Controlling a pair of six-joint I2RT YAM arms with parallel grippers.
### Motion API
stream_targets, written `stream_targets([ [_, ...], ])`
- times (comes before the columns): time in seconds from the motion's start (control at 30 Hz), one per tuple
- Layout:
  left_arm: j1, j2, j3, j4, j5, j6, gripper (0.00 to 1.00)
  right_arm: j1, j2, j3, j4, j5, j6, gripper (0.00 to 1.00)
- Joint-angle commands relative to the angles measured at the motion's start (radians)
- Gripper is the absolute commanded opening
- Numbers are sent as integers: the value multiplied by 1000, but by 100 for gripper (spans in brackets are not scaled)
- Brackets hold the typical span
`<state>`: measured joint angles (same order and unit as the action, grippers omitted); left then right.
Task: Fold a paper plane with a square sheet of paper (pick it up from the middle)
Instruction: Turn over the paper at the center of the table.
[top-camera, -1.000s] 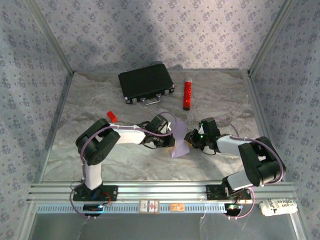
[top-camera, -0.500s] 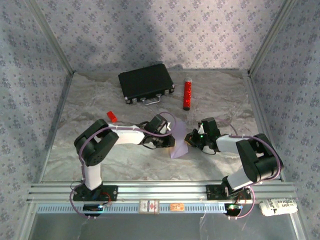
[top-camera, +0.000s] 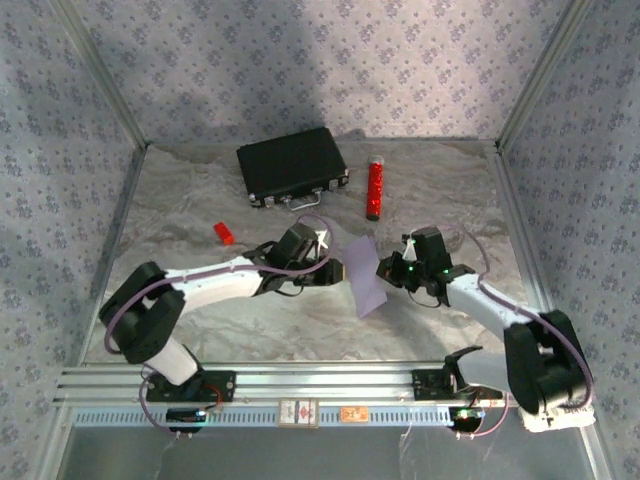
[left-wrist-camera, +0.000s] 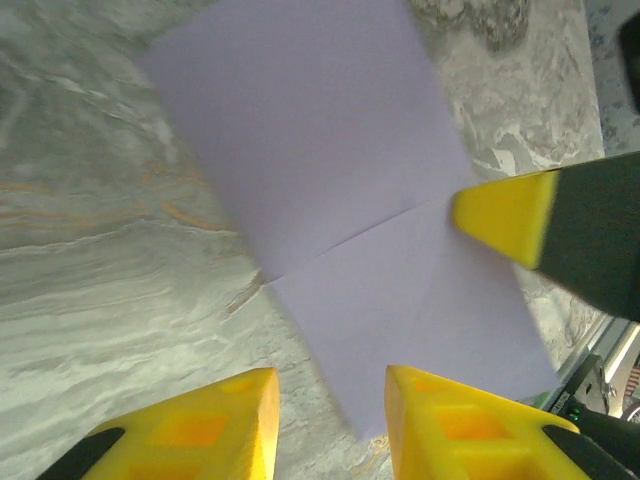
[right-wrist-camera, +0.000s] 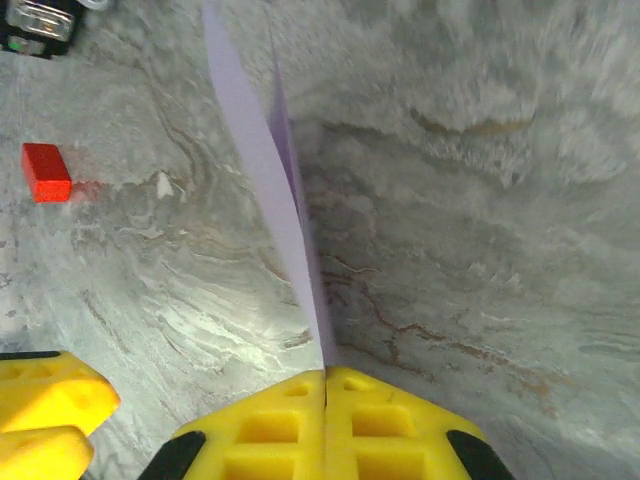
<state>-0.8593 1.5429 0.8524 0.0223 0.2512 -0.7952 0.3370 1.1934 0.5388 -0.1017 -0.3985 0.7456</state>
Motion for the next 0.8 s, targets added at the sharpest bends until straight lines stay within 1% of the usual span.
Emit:
stream_targets([
  [0.0, 15, -71, -60, -26, -88, -6, 34, 17, -85, 88, -263, 144, -170, 3],
  [0.13, 34, -154, -124, -27, -126, -13, 35, 69, -149, 189, -437, 341, -253, 3],
  [0.2, 47, -189, -152, -31, -137, -16, 36, 111, -158, 241, -507, 443, -292, 3],
  [0.3, 76, -238, -191, -35, -143, -25, 37, 201, -148, 306, -596, 611, -329, 3],
  [0.4, 101, -286, -220, -45, -144, -28, 38, 294, -108, 370, -659, 797, -337, 2],
  [0.57, 142, -358, -253, -81, -155, -31, 39, 424, 30, 461, -747, 1064, -299, 2],
  [0.63, 154, -392, -267, -96, -170, -40, 39, 457, 97, 493, -774, 1121, -273, 2],
  [0.77, 167, -479, -305, -128, -233, -69, 39, 514, 251, 536, -785, 1154, -231, 2],
])
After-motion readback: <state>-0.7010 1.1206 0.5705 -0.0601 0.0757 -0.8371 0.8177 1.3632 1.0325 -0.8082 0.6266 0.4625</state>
